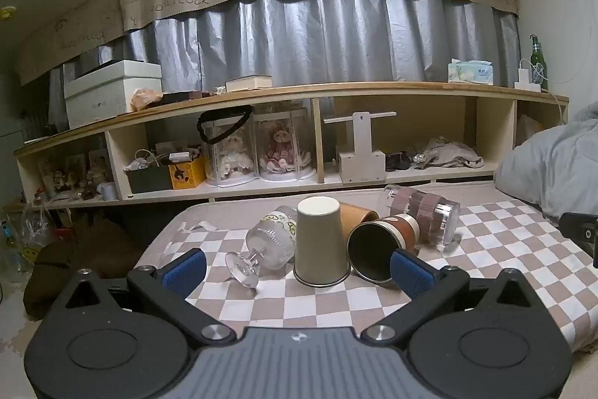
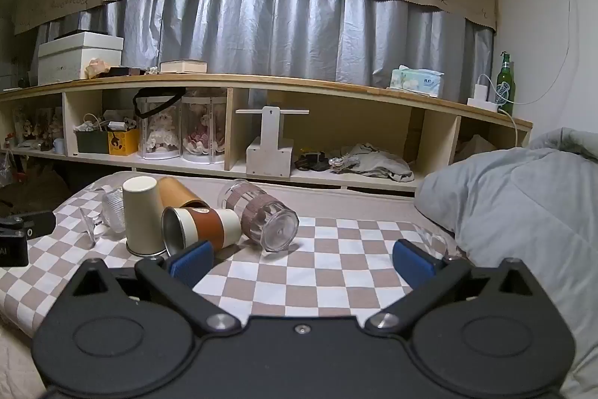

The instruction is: Flip cup upright

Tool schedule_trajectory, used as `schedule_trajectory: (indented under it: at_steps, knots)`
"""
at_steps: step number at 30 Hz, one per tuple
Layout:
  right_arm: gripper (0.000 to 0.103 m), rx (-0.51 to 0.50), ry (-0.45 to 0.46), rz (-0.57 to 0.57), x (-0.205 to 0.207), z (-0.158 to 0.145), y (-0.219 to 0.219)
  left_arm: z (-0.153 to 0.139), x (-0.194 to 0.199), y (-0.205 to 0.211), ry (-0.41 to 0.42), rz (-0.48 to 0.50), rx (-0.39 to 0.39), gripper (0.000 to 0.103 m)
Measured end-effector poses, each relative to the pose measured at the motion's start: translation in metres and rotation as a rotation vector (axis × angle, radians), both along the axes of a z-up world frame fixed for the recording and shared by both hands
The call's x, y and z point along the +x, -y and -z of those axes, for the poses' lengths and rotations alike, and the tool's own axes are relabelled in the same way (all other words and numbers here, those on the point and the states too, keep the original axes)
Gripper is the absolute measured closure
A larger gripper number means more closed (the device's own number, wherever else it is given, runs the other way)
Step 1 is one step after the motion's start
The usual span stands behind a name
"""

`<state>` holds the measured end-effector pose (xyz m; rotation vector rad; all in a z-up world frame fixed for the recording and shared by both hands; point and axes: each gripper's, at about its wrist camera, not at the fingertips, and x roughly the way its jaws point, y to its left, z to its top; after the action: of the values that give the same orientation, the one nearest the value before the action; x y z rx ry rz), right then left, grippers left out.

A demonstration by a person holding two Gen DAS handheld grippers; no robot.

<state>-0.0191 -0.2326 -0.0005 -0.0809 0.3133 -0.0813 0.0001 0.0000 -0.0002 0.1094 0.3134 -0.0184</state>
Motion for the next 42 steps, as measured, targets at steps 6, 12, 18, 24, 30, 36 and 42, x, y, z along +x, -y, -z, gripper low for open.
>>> schedule_trajectory:
  at_steps: [6, 12, 18, 24, 30, 36, 42]
  knots:
    - [0.000, 0.002, -0.003, 0.000, 0.0001, -0.0002, 0.0004, 0.0000, 0.0004, -0.0002, -0.003, 0.001, -0.005, 0.000]
    - [0.000, 0.002, -0.002, 0.000, 0.0002, -0.0002, 0.0005, 0.0001, 0.0006, -0.0004, -0.003, -0.002, -0.009, 0.000]
    - [0.000, 0.002, -0.003, 0.000, 0.0005, 0.0002, 0.0002, -0.0002, 0.0003, -0.0005, -0.003, -0.002, -0.011, 0.000]
    - [0.000, 0.001, -0.003, -0.001, 0.0007, 0.0002, 0.0000, 0.0012, 0.0004, 0.0018, -0.003, -0.003, -0.011, 0.000]
    - [0.000, 0.001, -0.003, -0.001, 0.0009, -0.0001, -0.0001, 0.0009, 0.0011, 0.0004, -0.005, -0.004, -0.014, 0.000]
    - [0.000, 0.002, -0.004, 0.000, 0.0011, -0.0001, 0.0002, 0.0027, 0.0019, 0.0011, -0.005, -0.004, -0.014, 0.000]
    - [0.000, 0.002, -0.005, 0.000, 0.0012, 0.0000, 0.0003, 0.0027, 0.0022, 0.0011, -0.008, -0.003, -0.015, 0.000]
